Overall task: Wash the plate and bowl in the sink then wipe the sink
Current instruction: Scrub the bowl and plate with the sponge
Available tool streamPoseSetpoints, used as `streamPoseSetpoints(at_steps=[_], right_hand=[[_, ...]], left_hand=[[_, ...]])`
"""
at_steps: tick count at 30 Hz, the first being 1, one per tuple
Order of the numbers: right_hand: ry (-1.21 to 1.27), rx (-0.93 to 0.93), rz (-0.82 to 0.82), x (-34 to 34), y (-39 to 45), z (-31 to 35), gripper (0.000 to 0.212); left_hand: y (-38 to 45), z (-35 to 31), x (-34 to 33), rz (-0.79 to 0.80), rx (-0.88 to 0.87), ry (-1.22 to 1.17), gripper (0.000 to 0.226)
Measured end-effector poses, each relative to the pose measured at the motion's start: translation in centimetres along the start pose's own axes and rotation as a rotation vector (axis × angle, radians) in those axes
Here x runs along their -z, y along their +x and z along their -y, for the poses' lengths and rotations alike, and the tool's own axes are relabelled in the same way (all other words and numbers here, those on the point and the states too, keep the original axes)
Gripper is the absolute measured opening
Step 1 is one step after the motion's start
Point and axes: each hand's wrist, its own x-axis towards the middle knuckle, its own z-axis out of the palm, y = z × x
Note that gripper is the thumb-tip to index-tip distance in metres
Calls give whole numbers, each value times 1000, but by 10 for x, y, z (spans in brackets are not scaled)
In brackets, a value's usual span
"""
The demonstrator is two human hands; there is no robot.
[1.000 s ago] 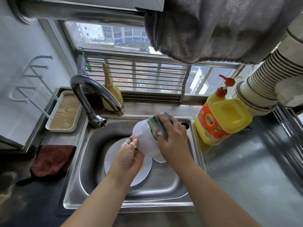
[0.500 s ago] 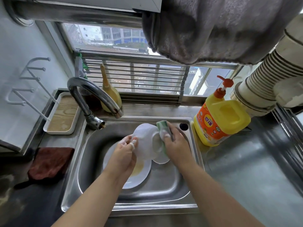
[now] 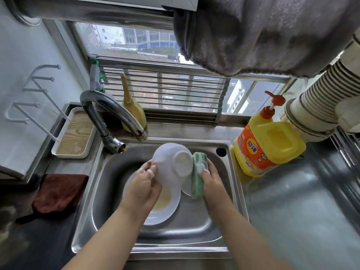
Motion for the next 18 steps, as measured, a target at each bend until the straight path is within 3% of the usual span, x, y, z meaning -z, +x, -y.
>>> streamPoseSetpoints(at_steps=[3,6,9,11,13,16,18], right_hand=[[-52,133,-156,-24,-16,-18,41],[-446,535,-250,-27,-18,-8,50],[-961,941,-176,-9,-12,-12,55],[-1035,1076,-112,4,-10,-27,55],[-808,884,-111,12,-11,-36,54],[-306,333,-151,16,-9,-30,38],[19,-20,-63,22,-1,-19,31]], left_hand=[[-4,10,-11,-11,84,-172,27],[-8,16,-18,9,152,-251,29],[-6,12,-19,25,158,-232,29],[-6,8,-18,10,167,-220,28],[-6,8,-17,7,178,-219,26],[-6,13,-12,39,200,-156,25],[-4,15,-7,87,193,-53,23]])
